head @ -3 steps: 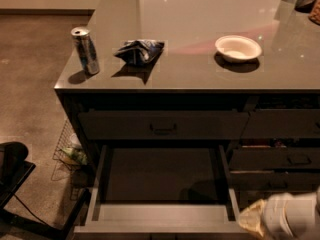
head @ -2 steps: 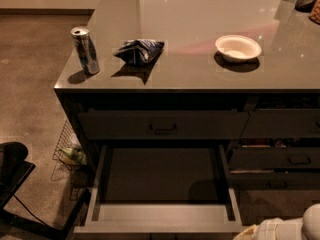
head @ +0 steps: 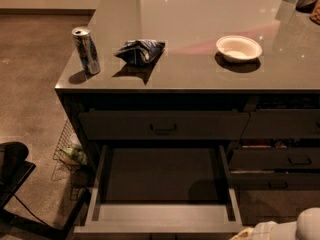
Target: Close middle drawer
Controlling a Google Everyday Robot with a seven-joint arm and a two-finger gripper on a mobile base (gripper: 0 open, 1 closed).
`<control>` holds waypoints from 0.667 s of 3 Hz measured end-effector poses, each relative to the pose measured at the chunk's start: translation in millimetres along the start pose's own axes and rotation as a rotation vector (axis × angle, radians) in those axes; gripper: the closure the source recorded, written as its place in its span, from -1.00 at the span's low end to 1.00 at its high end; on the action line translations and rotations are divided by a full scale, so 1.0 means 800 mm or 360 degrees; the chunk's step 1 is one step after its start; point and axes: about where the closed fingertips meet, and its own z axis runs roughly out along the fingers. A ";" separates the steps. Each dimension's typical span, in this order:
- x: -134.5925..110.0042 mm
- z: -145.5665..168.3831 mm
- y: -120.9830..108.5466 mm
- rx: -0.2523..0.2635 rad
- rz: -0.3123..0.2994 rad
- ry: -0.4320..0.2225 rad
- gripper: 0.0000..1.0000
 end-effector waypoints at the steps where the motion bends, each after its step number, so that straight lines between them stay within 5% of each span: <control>1: 0.012 0.056 0.012 -0.0040 0.0028 -0.0123 1.00; 2: 0.029 0.121 0.011 -0.0049 0.0038 -0.0273 1.00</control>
Offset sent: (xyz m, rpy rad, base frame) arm -0.0198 0.0664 -0.2115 0.3899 -0.0111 -0.0563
